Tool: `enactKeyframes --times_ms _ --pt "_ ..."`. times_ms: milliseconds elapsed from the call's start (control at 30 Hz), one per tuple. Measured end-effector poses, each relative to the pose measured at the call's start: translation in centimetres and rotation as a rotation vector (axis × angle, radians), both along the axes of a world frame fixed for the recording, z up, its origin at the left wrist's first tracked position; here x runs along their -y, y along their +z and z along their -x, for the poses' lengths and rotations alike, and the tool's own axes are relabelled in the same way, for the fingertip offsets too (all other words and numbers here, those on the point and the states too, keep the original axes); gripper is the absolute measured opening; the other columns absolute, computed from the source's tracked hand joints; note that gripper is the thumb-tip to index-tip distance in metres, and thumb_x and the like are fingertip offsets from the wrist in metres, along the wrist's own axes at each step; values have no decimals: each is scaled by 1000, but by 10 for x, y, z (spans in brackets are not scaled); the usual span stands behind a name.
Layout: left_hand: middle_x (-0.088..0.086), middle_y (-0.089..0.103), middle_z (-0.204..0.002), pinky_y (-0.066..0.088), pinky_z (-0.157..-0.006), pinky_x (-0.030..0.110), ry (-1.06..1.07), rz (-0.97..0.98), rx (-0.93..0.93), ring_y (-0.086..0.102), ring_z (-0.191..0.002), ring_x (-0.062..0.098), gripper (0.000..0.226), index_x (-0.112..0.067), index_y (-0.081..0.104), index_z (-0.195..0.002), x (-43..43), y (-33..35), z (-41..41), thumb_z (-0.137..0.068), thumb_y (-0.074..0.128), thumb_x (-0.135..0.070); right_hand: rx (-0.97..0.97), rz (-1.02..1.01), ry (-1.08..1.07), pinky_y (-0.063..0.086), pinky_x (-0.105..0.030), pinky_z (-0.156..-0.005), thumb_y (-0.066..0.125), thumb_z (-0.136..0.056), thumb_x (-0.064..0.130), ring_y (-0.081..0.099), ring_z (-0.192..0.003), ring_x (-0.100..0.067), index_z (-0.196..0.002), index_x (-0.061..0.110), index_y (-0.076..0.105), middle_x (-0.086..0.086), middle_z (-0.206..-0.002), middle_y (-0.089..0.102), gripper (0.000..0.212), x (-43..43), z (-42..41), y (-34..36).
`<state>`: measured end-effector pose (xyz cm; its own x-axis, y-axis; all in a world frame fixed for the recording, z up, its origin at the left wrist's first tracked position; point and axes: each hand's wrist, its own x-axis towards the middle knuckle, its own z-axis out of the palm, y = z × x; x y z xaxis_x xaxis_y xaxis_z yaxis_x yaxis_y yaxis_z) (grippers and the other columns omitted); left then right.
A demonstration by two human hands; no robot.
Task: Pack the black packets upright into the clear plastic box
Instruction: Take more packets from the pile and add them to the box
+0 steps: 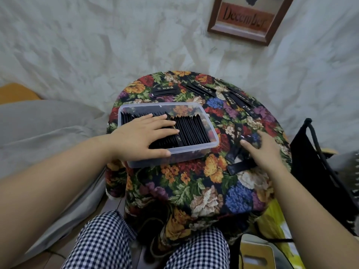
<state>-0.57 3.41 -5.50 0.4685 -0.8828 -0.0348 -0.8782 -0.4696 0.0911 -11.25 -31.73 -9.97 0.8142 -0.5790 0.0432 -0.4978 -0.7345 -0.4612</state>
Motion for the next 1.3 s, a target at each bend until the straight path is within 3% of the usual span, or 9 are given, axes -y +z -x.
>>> enactKeyframes --times_ms 133,267,400,567,733,867,1100,1200,1300 --pt "-17 2 -157 -11 -114 27 -6 1 0 -11 -142 2 85 -42 4 -146 0 0 -1 -69 0 -80 -160 -57 -104 22 -50 -115 48 -64 87 26 -141 -31 -148 15 27 -11 -153 30 113 -24 13 -21" --pt "-17 3 -157 -11 -113 26 -12 5 6 -10 -142 2 92 -41 6 -147 -1 -2 -2 -66 -5 -84 -202 1 54 10 -44 -119 47 -97 40 12 -146 -26 -151 9 16 -9 -159 14 70 -44 5 -19" --pt "-16 4 -157 -11 -112 25 -11 9 5 -9 -142 2 93 -40 7 -148 0 -2 -2 -67 -4 -84 -124 -140 124 33 -37 -107 44 -97 14 37 -133 -27 -148 12 28 -8 -150 34 53 -45 8 -3" --pt "-15 3 -157 -11 -113 26 -16 2 19 -8 -144 5 95 -39 7 -148 -1 -2 -2 -66 -6 -84 3 -194 -11 36 -41 -104 62 -87 46 44 -129 -27 -144 12 38 -8 -144 44 70 -47 0 13" --pt "-16 3 -157 -12 -112 25 -17 3 22 -8 -144 5 96 -40 7 -148 -1 -2 -2 -64 -9 -85 -232 -95 7 36 -51 -107 78 -59 63 41 -130 -34 -143 14 38 -11 -143 45 106 -45 -21 17" --pt "-16 3 -157 -11 -113 26 -13 15 13 -7 -144 5 94 -41 7 -147 -1 -2 -2 -65 -7 -84 -203 -257 43 41 -36 -96 78 -76 33 52 -112 -25 -139 8 42 -11 -132 52 76 -36 -21 20" --pt "-16 5 -157 -9 -114 27 -17 23 10 -6 -144 5 94 -40 9 -148 -1 -2 -2 -67 -6 -84 -86 -211 19 41 -30 -61 52 -97 15 59 -74 -21 -104 9 54 -7 -88 63 9 -20 -19 21" --pt "-15 5 -157 -10 -113 25 -18 20 15 -6 -144 6 92 -39 10 -148 0 -3 -2 -68 -4 -83 12 -188 3 37 -28 -53 48 -99 20 54 -68 -20 -107 11 48 -8 -87 59 12 -18 -31 24" --pt "-15 4 -157 -12 -112 24 -16 18 15 -6 -144 5 92 -39 9 -148 0 -3 -3 -69 -4 -83 -70 -164 127 35 -29 -55 64 -89 35 53 -71 -21 -99 14 52 -2 -83 56 26 -29 -50 26"
